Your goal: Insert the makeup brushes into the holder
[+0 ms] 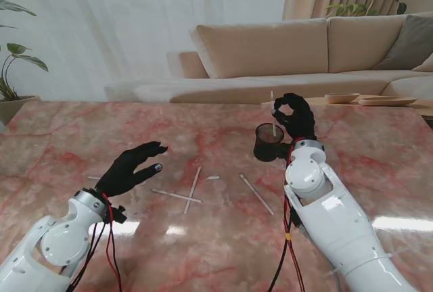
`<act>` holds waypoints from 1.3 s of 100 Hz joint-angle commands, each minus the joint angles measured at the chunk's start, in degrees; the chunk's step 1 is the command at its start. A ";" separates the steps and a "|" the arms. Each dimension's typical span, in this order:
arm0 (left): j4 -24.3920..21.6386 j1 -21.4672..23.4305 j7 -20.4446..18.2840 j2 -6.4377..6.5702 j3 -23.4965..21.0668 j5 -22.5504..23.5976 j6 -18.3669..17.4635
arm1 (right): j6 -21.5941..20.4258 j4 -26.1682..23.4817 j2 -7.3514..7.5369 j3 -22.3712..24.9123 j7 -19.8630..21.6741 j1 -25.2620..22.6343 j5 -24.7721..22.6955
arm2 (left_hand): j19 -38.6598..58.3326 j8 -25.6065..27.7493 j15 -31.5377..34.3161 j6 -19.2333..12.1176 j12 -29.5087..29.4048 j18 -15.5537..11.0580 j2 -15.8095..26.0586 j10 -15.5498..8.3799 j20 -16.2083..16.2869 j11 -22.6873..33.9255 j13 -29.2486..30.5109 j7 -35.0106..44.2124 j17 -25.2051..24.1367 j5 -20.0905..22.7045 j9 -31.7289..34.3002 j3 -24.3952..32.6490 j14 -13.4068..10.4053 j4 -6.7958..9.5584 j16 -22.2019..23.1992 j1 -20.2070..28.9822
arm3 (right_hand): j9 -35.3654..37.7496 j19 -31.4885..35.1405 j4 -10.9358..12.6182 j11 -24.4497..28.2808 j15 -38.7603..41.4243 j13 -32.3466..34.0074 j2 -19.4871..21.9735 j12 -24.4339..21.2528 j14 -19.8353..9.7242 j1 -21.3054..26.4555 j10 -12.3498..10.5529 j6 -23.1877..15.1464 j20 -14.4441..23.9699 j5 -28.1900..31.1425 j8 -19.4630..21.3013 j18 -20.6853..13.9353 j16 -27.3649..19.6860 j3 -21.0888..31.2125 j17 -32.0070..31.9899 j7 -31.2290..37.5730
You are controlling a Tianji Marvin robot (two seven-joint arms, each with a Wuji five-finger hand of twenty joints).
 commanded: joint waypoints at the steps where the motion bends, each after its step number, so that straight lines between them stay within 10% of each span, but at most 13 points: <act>1: -0.22 0.33 -0.23 0.12 0.08 0.16 0.32 | -0.43 2.07 -0.91 -0.30 0.50 0.81 0.24 | -1.75 0.26 -2.05 -1.35 -0.54 -1.27 0.22 -1.18 -0.50 -1.22 -2.21 0.79 -0.06 0.20 -1.44 -1.43 -2.74 0.31 -0.54 -0.33 | -1.61 -1.27 0.67 -0.14 -0.99 -1.71 1.79 -0.89 -2.18 3.56 -1.15 -4.90 1.59 4.09 2.32 -3.02 -0.91 0.14 -1.13 3.62; 104: -0.80 0.57 -2.20 0.54 -0.42 0.40 1.21 | -2.97 21.78 -2.87 -2.92 2.46 7.50 3.84 | -2.28 0.24 -2.00 -1.26 -0.53 -1.52 0.24 -1.20 -0.73 -1.19 -2.23 0.76 0.01 0.20 -1.41 -1.46 -2.74 0.31 -0.52 -0.18 | -4.51 -3.93 1.81 -1.34 -5.24 -2.44 4.88 -1.68 -2.39 7.16 -1.26 -6.89 4.67 0.40 -0.51 -3.70 -0.78 -7.85 -2.21 1.69; 130: -0.70 0.40 -2.20 0.53 -0.30 0.38 1.14 | -2.32 20.86 -1.90 -2.45 3.45 6.31 1.80 | -2.35 0.26 -2.05 -1.27 -0.52 -1.56 0.26 -1.20 -0.75 -1.19 -2.26 0.78 0.01 0.15 -1.45 -1.41 -2.75 0.30 -0.52 -0.13 | -6.06 -5.08 2.12 -2.40 -7.76 -2.72 1.54 -2.79 -2.06 6.13 -1.21 -5.08 5.54 -7.79 -8.14 -3.50 -0.72 -6.45 -2.41 1.72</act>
